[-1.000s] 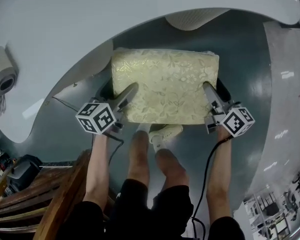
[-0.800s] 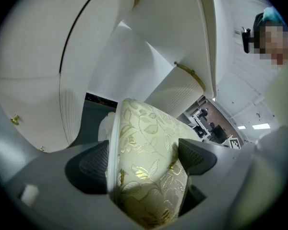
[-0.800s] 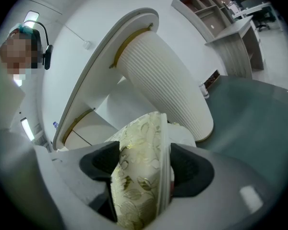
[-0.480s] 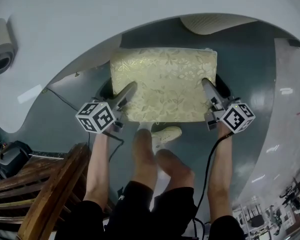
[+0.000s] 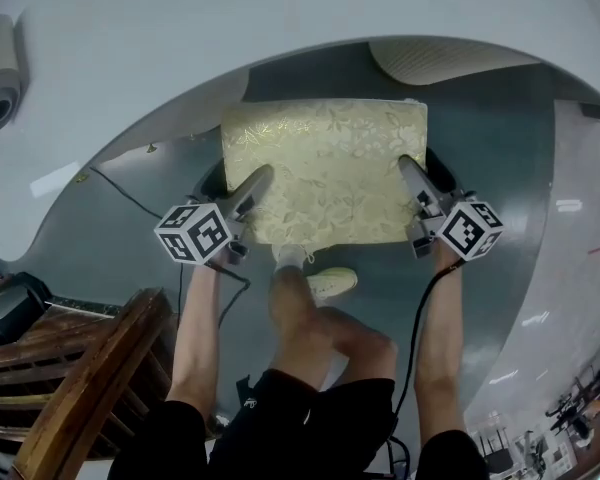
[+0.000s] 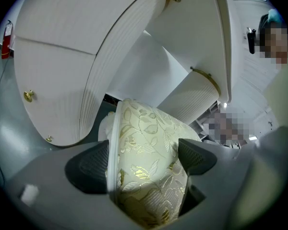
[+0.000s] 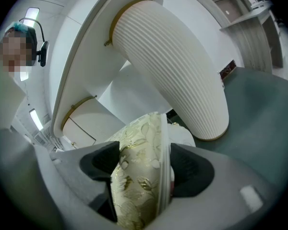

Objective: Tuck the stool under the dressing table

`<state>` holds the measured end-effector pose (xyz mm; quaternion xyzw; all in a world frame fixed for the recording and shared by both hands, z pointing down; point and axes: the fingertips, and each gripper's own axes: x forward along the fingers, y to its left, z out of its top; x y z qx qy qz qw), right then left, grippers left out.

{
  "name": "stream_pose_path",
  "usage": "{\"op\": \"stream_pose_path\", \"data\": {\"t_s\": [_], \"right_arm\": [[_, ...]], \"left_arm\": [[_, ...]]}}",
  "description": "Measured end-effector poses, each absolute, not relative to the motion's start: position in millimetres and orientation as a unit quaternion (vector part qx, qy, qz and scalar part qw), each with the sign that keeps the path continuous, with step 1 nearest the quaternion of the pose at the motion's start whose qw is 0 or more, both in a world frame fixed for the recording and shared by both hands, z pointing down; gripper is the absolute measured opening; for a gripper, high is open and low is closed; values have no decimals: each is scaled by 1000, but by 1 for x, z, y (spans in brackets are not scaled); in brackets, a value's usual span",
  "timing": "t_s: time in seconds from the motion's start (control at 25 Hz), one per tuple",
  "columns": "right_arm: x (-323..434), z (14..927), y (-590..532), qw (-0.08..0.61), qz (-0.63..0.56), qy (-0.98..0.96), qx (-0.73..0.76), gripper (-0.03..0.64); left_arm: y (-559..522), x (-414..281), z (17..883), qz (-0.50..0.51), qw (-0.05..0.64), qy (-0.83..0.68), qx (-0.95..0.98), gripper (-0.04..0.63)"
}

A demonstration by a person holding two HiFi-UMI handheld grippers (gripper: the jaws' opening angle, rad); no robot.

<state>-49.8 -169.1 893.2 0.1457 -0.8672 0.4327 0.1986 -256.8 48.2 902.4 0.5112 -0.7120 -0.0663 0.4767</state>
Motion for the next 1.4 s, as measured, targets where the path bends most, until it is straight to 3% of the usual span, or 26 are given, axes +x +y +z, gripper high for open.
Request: {"op": "stream_pose_path", "data": {"t_s": [1.4], "right_arm": [[-59,891,-172,206,419,-875,131,334]], "left_arm": [[57,-254,902,-80,470,-728,492,468]]}}
